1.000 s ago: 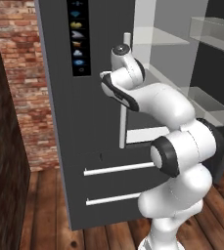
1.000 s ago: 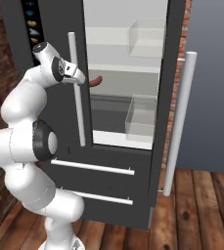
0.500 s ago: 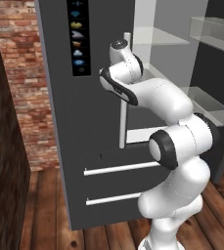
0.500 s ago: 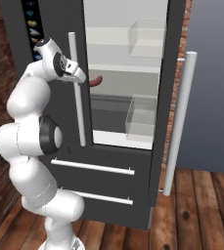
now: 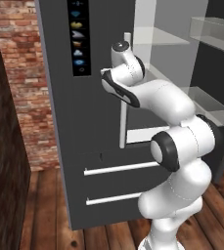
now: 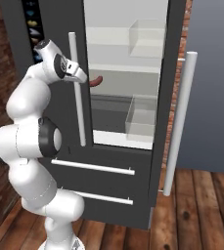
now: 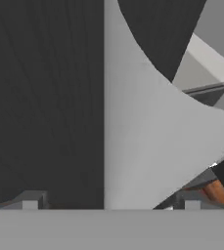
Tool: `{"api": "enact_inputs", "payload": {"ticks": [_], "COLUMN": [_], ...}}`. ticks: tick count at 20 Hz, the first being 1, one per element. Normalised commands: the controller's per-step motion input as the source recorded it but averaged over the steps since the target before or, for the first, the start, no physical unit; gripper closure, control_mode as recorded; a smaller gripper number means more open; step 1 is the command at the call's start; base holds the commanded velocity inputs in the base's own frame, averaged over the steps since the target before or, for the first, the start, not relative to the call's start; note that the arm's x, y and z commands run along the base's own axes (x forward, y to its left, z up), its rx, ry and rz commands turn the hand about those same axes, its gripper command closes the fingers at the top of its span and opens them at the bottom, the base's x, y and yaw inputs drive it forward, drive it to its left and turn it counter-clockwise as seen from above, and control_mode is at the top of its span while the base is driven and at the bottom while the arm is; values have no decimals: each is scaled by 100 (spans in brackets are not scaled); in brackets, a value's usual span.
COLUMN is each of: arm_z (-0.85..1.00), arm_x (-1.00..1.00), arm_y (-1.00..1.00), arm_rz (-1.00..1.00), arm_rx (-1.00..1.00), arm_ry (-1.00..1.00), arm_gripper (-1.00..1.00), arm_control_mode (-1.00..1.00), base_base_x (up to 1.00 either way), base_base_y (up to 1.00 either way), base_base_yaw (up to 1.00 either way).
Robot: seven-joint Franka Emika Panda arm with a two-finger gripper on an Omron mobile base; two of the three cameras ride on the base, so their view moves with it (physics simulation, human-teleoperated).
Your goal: Move the hot dog bun to the plate on the dining table and place the condiment next to that plate. Then navigate to the fridge and take the sausage and place it on the plate as well.
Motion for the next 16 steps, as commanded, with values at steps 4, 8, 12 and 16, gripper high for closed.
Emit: {"api": "enact_inputs", "payload": {"ticks": [4,8,12,16], "arm_z": [0,3,1,0], "arm_x": [4,35,58,37], "arm_y": [-30,-18,-3,-15], "arm_rz": [0,1,5,4], "arm_rx": [1,4,4,1], "arm_ry": [-18,-8,-4,-9], "arm_gripper": [-100,-100,-100,-100], "arm_control_mode": [-100,-100,-100,-100], "base_base_x": [0,0,0,0], "base_base_y": [0,0,0,0], "base_base_yaw": [0,0,0,0]}}
